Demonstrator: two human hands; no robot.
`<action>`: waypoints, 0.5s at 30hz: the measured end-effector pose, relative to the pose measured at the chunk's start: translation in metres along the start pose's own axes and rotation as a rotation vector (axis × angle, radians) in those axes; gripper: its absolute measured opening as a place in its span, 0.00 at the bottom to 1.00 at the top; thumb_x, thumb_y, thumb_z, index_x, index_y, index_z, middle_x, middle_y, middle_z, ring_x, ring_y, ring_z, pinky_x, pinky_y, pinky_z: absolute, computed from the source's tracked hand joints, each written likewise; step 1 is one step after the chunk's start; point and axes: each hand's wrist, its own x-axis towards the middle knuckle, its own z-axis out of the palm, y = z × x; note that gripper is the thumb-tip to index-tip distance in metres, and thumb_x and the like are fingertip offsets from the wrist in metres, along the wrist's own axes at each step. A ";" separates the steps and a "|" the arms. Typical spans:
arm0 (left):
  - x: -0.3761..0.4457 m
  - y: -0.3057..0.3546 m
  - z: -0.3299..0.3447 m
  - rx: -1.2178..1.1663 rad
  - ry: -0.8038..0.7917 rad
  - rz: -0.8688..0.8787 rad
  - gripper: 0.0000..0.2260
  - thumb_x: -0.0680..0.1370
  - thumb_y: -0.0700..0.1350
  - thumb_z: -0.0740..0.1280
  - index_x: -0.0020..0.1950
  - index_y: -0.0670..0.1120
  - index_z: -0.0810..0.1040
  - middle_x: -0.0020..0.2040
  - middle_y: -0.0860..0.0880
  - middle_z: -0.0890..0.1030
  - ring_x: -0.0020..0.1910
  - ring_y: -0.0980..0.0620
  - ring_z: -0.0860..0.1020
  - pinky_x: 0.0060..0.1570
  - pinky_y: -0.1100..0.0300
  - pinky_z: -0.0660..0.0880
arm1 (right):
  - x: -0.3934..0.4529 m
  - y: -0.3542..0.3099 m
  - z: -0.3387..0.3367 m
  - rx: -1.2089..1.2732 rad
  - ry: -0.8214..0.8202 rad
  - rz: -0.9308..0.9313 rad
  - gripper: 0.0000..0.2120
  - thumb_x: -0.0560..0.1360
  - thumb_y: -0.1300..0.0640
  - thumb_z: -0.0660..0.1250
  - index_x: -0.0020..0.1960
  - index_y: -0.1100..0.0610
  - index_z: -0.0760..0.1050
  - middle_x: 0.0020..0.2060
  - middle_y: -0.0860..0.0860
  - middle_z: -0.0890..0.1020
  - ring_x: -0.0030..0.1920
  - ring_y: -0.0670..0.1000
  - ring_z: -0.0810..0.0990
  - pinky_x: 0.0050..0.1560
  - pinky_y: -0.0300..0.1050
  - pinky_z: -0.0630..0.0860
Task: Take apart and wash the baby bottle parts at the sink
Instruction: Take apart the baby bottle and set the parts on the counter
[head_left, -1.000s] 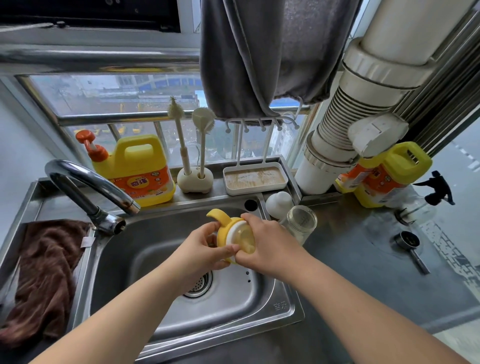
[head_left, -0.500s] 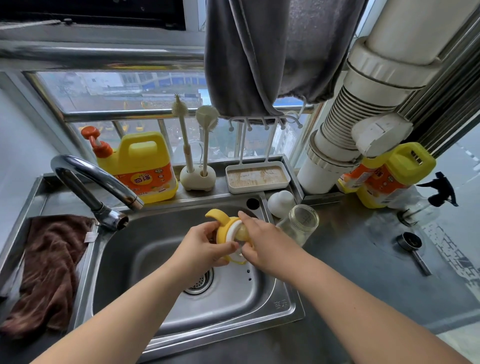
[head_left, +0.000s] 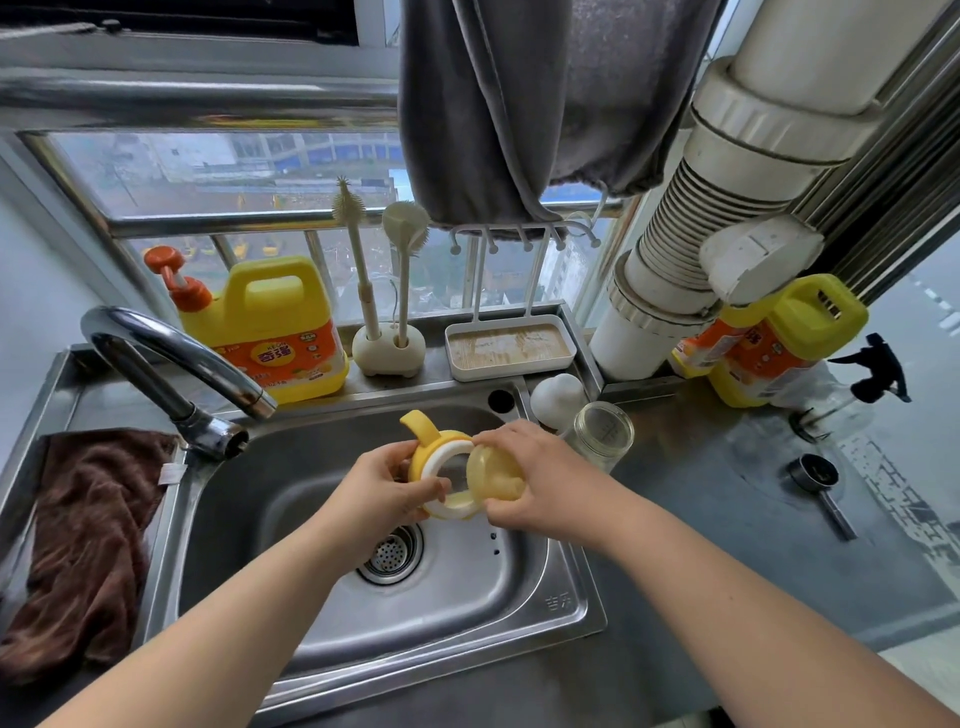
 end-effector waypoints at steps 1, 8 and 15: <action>0.001 -0.001 0.001 -0.008 -0.003 -0.001 0.11 0.73 0.38 0.72 0.53 0.47 0.79 0.43 0.44 0.82 0.44 0.46 0.81 0.47 0.51 0.79 | -0.001 0.002 -0.001 0.017 0.002 0.013 0.32 0.69 0.52 0.72 0.70 0.48 0.66 0.62 0.46 0.71 0.58 0.45 0.71 0.57 0.33 0.66; 0.015 -0.010 0.014 0.047 -0.020 -0.030 0.11 0.75 0.40 0.71 0.56 0.47 0.78 0.46 0.46 0.83 0.47 0.48 0.81 0.50 0.49 0.80 | -0.021 0.026 -0.014 0.256 0.081 0.170 0.30 0.68 0.53 0.73 0.67 0.44 0.69 0.52 0.42 0.76 0.47 0.41 0.77 0.50 0.31 0.73; 0.024 -0.031 0.070 -0.005 0.030 -0.251 0.08 0.80 0.43 0.63 0.54 0.40 0.76 0.47 0.43 0.74 0.44 0.49 0.75 0.43 0.54 0.80 | -0.063 0.070 -0.036 0.335 0.185 0.336 0.25 0.66 0.50 0.74 0.60 0.41 0.71 0.50 0.39 0.76 0.47 0.39 0.77 0.39 0.27 0.71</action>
